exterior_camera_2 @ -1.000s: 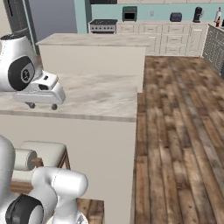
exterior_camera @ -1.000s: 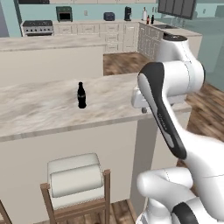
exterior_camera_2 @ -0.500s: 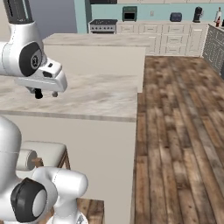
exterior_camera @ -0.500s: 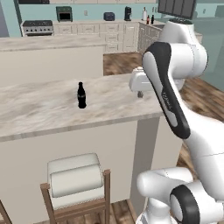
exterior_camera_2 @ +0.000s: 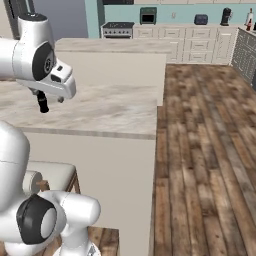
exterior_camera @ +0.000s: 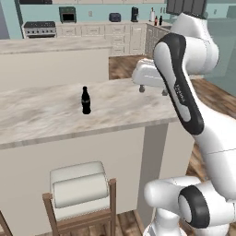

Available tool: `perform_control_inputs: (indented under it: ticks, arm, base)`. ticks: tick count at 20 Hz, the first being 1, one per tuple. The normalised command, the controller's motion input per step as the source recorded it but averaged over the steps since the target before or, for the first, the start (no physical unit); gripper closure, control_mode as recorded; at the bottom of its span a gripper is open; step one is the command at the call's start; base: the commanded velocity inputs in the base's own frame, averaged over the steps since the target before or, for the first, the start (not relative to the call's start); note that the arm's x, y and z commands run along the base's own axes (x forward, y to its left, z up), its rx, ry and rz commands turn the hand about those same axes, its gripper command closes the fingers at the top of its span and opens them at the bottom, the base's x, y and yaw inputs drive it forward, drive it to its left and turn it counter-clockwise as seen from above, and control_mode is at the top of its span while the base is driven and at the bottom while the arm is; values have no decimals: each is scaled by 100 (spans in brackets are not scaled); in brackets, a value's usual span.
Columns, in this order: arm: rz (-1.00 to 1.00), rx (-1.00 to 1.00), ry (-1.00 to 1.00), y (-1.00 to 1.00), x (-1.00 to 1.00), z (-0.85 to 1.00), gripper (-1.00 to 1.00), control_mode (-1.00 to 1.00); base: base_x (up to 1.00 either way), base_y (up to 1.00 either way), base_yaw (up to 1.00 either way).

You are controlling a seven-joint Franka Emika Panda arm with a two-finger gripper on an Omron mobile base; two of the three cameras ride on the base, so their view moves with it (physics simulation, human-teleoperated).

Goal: Place the large bottle from the dining counter next to the other large bottle outside the sink, and place the small bottle from the dining counter next to the other small bottle inside the sink.

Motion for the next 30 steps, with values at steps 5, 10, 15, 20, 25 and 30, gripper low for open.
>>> perform_control_inputs:
  ticks: [5, 10, 15, 20, 25, 30]
  arm:
    - [-8, -5, 2, 56, 56, 7, -100, -100]
    - [-9, -6, 6, 65, 42, 6, -100, -100]
    - [-12, 0, 0, 45, 37, -2, -100, -100]
    - [-16, 1, 0, 26, 43, -14, -100, -100]
    - [-18, 9, -6, 22, 41, -22, -100, -100]
    - [-6, 2, -1, 18, 10, -7, -100, -100]
  base:
    - [0, 0, 0]
    - [0, 0, 0]
    - [0, 0, 0]
    - [0, 0, 0]
    - [0, 0, 0]
    - [0, 0, 0]
